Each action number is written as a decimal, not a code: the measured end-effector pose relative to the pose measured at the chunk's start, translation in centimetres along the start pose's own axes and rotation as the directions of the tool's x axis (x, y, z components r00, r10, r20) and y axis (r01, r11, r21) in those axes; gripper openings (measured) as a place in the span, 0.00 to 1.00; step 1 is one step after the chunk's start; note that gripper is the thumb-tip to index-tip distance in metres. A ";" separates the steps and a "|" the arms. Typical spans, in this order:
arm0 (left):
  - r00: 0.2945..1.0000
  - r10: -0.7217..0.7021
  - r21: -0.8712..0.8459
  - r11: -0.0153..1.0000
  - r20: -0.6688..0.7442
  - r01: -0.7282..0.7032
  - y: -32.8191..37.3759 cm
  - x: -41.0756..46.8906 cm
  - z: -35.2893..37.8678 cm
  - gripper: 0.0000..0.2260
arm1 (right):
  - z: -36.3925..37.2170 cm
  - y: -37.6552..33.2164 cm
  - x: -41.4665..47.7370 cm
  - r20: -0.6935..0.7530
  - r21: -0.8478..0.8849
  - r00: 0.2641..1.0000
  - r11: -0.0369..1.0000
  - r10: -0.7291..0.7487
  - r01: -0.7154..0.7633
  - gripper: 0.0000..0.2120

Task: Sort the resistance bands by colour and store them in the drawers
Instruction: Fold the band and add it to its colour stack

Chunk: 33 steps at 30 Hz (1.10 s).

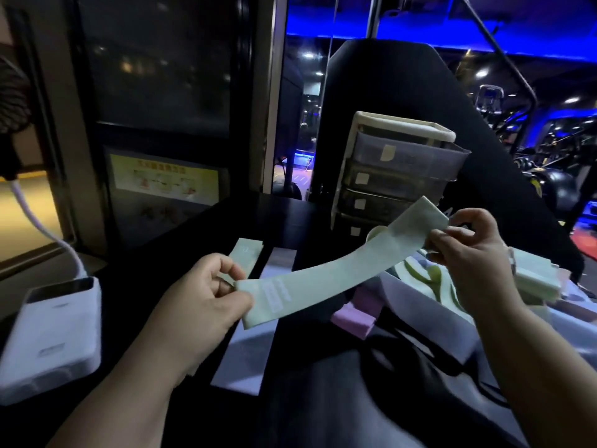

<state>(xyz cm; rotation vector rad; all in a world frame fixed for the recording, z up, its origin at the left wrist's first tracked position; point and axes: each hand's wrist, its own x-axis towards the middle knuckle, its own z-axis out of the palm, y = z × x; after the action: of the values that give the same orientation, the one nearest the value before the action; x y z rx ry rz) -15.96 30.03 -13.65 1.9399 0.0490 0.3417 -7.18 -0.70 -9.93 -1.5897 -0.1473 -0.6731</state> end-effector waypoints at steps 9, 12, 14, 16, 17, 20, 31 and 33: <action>0.994 0.055 0.193 0.981 -0.098 -0.036 -1.9 -0.5 -3.1 0.04 | 8.4 1.9 1.1 0.028 -0.165 0.998 0.985 0.053 -0.048 0.12; 0.992 0.050 0.267 0.964 -0.116 -0.017 -2.3 -1.0 -4.4 0.04 | 11.4 2.8 1.2 0.059 -0.179 0.996 0.982 0.074 -0.063 0.13; 0.992 0.042 0.297 0.955 -0.122 -0.004 -2.5 -1.3 -5.2 0.05 | 13.4 3.4 1.1 0.101 -0.178 0.989 0.980 0.112 -0.092 0.10; 0.993 0.021 0.295 0.956 -0.116 0.014 -2.7 -1.6 -5.9 0.05 | 15.2 3.9 0.9 0.150 -0.191 0.980 0.976 0.133 -0.103 0.09; 0.994 0.010 0.290 0.957 -0.111 0.023 -2.7 -1.8 -6.2 0.05 | 16.0 4.1 0.8 0.174 -0.209 0.976 0.973 0.132 -0.095 0.10; 0.996 -0.011 0.294 0.955 -0.089 0.037 -3.0 -2.2 -6.8 0.05 | 18.2 4.5 0.7 0.222 -0.247 0.965 0.965 0.140 -0.083 0.16; 0.999 -0.009 0.500 0.866 -0.032 0.024 -2.5 -2.9 -6.3 0.08 | 23.5 7.2 0.4 0.332 -0.344 0.926 0.937 0.179 -0.058 0.16; 0.999 0.008 0.488 0.873 -0.031 0.008 -2.6 -3.3 -6.3 0.09 | 24.0 7.7 0.3 0.350 -0.368 0.921 0.929 0.170 -0.031 0.16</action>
<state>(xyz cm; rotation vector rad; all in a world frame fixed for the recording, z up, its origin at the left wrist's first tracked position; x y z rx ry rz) -20.39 36.08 -14.56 2.4372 0.1713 0.3865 4.63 20.73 -16.07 -2.0568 -0.2333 -0.3127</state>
